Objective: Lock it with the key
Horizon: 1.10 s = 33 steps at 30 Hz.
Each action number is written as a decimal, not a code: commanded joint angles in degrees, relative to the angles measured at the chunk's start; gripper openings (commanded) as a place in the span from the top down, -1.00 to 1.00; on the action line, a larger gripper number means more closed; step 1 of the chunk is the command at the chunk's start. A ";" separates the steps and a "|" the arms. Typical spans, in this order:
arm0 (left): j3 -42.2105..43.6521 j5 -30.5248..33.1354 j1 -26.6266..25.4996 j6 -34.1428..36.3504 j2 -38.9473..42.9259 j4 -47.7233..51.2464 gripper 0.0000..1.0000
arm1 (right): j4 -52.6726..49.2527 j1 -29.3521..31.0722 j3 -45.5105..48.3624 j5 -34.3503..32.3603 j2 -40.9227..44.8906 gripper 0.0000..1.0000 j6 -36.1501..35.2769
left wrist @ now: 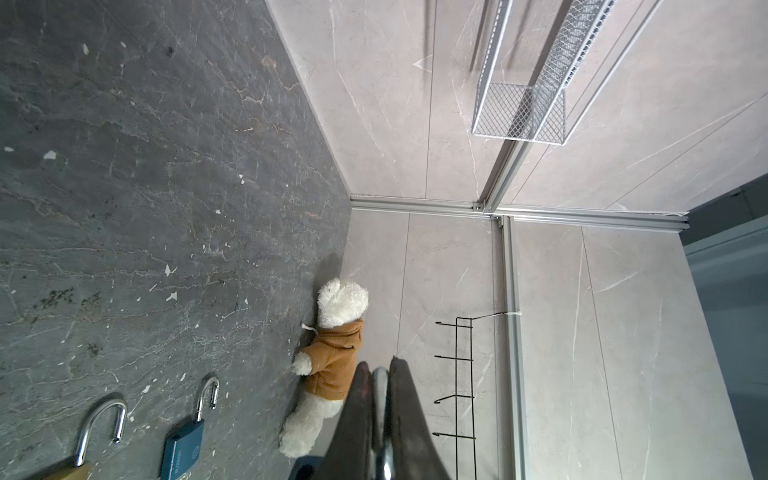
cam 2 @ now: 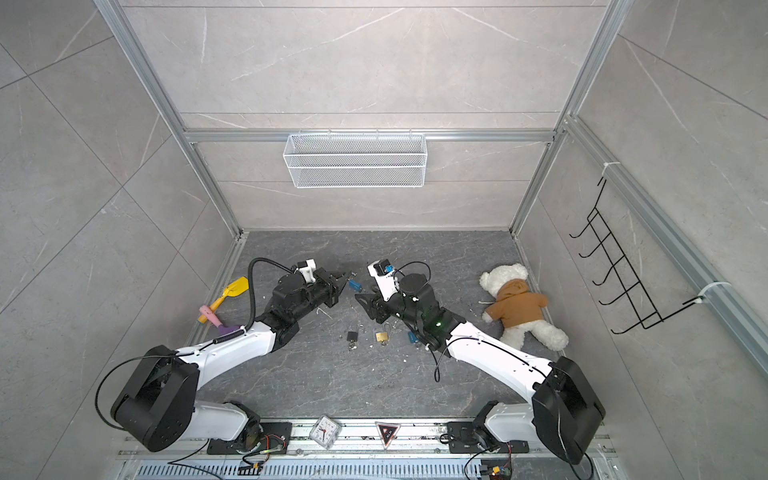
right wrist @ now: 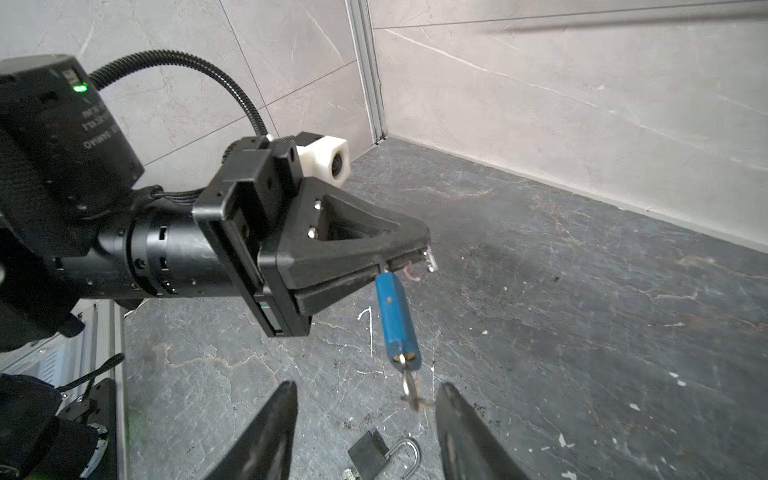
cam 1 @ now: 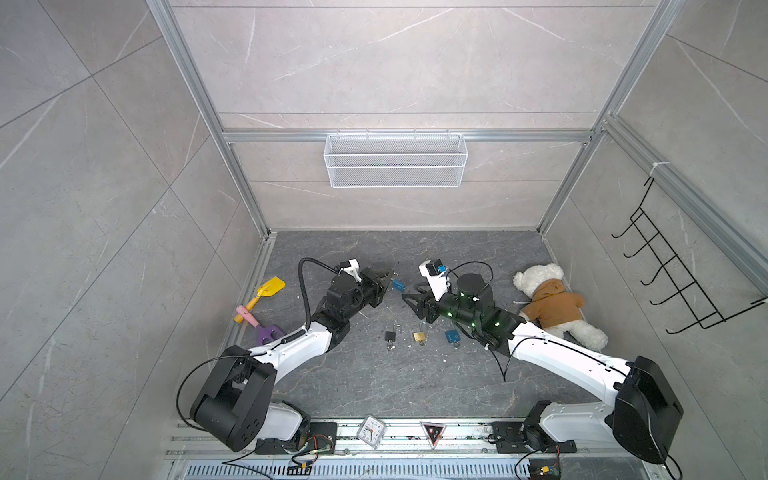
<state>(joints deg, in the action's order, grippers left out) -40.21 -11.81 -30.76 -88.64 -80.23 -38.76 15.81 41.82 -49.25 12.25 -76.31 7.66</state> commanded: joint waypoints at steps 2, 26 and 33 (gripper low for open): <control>-0.99 -2.43 -0.07 -3.21 2.10 -7.79 1.00 | 6.47 0.18 -1.25 0.23 -1.83 0.04 -1.14; -1.88 -4.70 -0.09 0.83 5.70 -5.10 1.00 | 9.40 -0.31 -2.51 -0.48 -4.97 0.31 3.59; -2.66 -5.49 -0.04 0.57 4.32 -5.61 1.00 | 9.21 -0.25 -2.60 -0.34 -5.16 0.27 3.77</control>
<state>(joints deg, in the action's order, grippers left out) -40.18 -15.44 -30.76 -89.12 -75.75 -40.32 23.46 41.76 -49.84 11.81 -81.03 10.57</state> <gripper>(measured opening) 0.079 0.365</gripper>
